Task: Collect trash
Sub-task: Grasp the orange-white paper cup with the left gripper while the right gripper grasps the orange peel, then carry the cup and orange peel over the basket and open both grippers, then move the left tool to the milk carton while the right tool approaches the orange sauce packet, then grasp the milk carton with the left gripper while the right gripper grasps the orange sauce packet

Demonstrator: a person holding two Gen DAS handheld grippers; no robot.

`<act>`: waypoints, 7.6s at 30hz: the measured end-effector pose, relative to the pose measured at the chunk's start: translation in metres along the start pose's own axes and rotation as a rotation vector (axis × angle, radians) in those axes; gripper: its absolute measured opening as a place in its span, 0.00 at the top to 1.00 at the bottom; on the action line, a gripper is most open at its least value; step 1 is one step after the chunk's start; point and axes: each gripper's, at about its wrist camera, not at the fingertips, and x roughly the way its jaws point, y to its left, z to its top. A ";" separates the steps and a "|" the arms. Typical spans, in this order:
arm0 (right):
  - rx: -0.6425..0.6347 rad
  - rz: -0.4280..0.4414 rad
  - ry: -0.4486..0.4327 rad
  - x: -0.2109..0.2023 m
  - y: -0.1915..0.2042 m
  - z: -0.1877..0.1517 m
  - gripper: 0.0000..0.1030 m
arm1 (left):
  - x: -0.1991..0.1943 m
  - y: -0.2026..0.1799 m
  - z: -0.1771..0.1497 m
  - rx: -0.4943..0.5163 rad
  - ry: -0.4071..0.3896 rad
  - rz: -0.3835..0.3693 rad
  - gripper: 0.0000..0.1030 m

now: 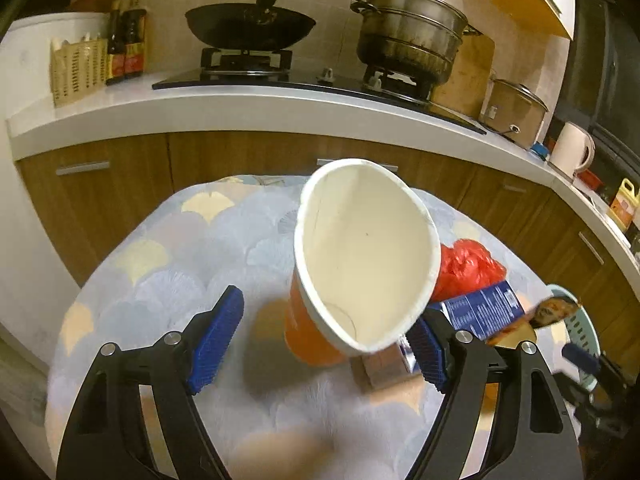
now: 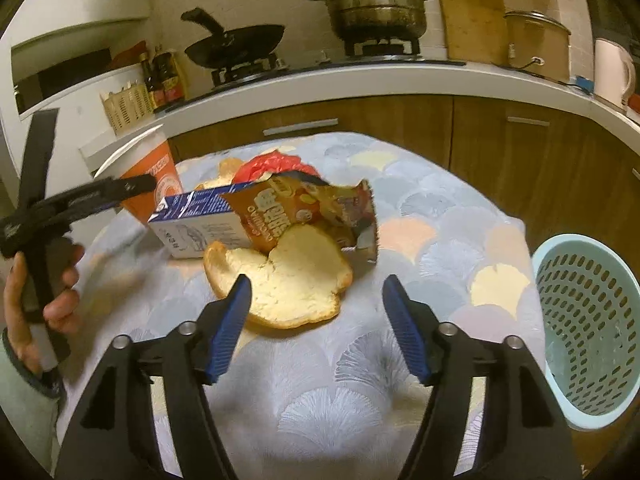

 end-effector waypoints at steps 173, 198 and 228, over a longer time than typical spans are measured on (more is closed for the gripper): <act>-0.009 -0.150 0.119 0.006 -0.005 -0.013 0.65 | -0.033 -0.077 -0.053 0.173 0.152 -0.397 0.30; 0.074 0.056 0.194 0.005 -0.007 -0.018 0.65 | -0.015 -0.073 -0.053 0.215 0.174 -0.250 0.65; -0.305 0.019 0.272 0.056 0.047 0.003 0.20 | -0.045 -0.019 -0.052 0.076 0.104 -0.258 0.65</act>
